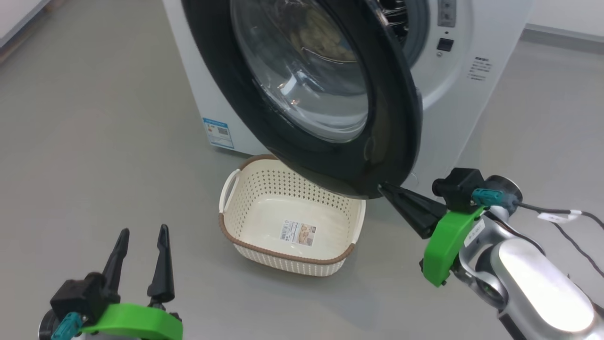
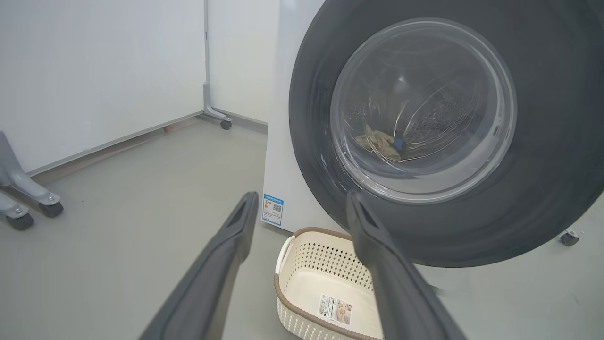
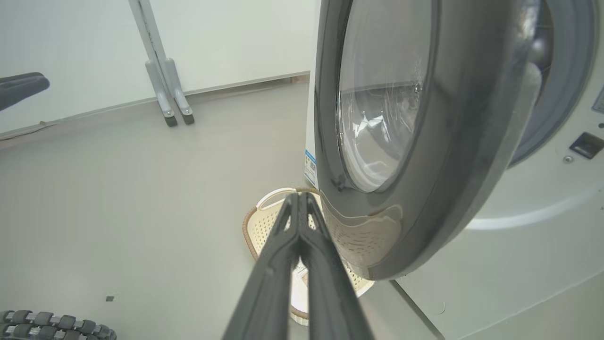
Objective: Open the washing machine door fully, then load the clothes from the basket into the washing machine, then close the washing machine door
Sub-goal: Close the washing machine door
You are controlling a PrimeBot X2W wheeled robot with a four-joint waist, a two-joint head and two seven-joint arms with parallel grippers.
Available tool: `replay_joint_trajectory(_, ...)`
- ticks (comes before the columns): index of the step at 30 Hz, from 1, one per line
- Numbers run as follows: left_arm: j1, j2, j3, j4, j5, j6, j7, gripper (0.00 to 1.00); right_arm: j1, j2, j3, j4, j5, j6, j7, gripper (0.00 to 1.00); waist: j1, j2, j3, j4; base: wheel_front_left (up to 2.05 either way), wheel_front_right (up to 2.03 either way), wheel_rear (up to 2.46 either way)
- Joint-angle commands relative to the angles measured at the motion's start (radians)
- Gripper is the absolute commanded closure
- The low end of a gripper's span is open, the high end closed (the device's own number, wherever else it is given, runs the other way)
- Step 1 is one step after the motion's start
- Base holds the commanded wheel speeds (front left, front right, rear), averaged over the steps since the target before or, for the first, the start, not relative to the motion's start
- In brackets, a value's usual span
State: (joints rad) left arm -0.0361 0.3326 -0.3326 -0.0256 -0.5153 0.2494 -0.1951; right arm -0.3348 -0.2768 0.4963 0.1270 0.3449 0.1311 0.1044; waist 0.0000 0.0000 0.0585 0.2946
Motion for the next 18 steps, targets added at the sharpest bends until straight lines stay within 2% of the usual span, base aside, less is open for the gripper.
replay_joint_trajectory(1, -0.055, 0.010, 0.035, -0.023, -0.012, 0.069, -0.013, 0.00, -0.054, -0.007, 0.008, -0.007, 0.014, 0.000, -0.018, 1.00, 0.0000, 0.0000, 0.011, 0.035, 0.00, 0.00, 0.00)
replay_joint_trajectory(9, -0.059, 0.006, 0.039, -0.012, -0.017, 0.061, -0.028, 0.00, -0.135, -0.002, 0.033, 0.191, 0.048, 0.000, -0.081, 1.00, 0.0000, 0.0000, 0.024, 0.088, 0.00, 0.00, 0.00)
replay_joint_trajectory(18, -0.071, 0.005, 0.038, -0.008, 0.004, 0.059, -0.045, 0.00, -0.231, 0.020, 0.059, 0.366, 0.072, 0.000, -0.163, 1.00, 0.0000, 0.0000, 0.055, 0.095, 0.00, 0.00, 0.00)
